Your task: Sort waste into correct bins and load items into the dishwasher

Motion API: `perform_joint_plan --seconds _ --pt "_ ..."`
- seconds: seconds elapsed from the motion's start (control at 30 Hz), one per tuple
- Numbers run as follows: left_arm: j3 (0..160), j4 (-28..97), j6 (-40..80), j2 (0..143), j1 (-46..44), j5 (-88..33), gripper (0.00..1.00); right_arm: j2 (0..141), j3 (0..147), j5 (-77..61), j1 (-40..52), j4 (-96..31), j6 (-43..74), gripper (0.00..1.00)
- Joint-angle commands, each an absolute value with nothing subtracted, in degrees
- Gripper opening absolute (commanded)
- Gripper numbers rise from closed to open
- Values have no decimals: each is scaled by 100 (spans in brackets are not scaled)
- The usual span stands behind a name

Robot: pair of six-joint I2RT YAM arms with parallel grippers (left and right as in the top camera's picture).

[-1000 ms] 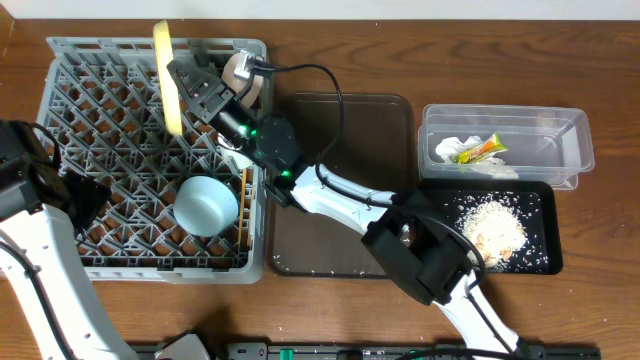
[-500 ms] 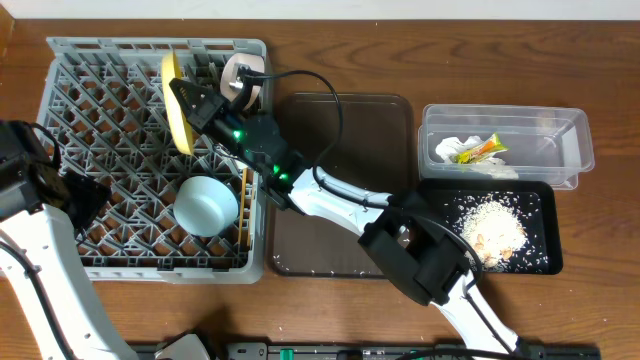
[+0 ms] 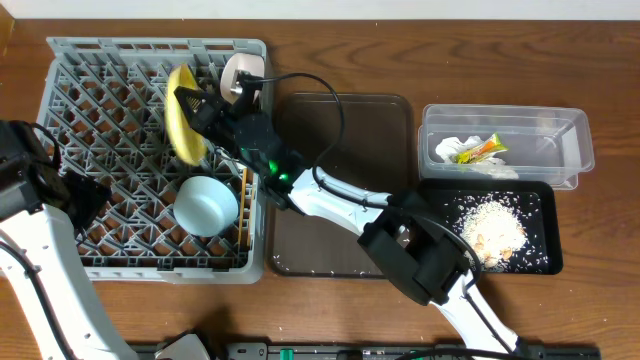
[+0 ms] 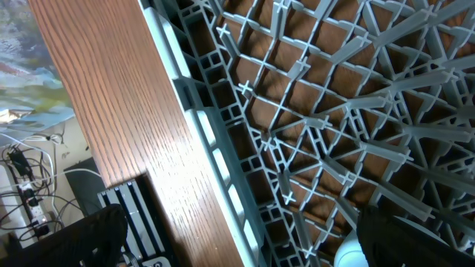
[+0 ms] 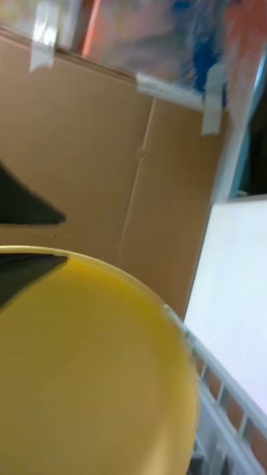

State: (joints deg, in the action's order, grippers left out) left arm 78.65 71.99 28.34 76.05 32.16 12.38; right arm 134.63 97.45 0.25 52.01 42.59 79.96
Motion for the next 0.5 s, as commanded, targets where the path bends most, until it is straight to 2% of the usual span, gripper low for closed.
perform_joint_plan --seconds 0.0,0.1,0.27,0.3,0.4,0.47 --pt "7900 7223 2840 7585 3240 1306 100 13487 9776 -40 4987 4182 7745 30" --pt "7898 7223 2840 7588 3240 1306 100 13487 9776 -320 4899 4414 7408 47" --pt "7898 7223 2840 7588 3240 1306 100 13456 9776 -1116 4687 5234 7081 66" --pt "7900 7223 2840 7585 3240 1306 100 13364 9776 -1365 4580 5286 7013 77" --pt "7898 7223 2840 7588 3240 1306 100 13058 9778 -1997 4289 4753 6790 99" --pt "7900 7223 2838 7588 3240 1306 100 12744 9778 -2335 4073 3863 6403 99"
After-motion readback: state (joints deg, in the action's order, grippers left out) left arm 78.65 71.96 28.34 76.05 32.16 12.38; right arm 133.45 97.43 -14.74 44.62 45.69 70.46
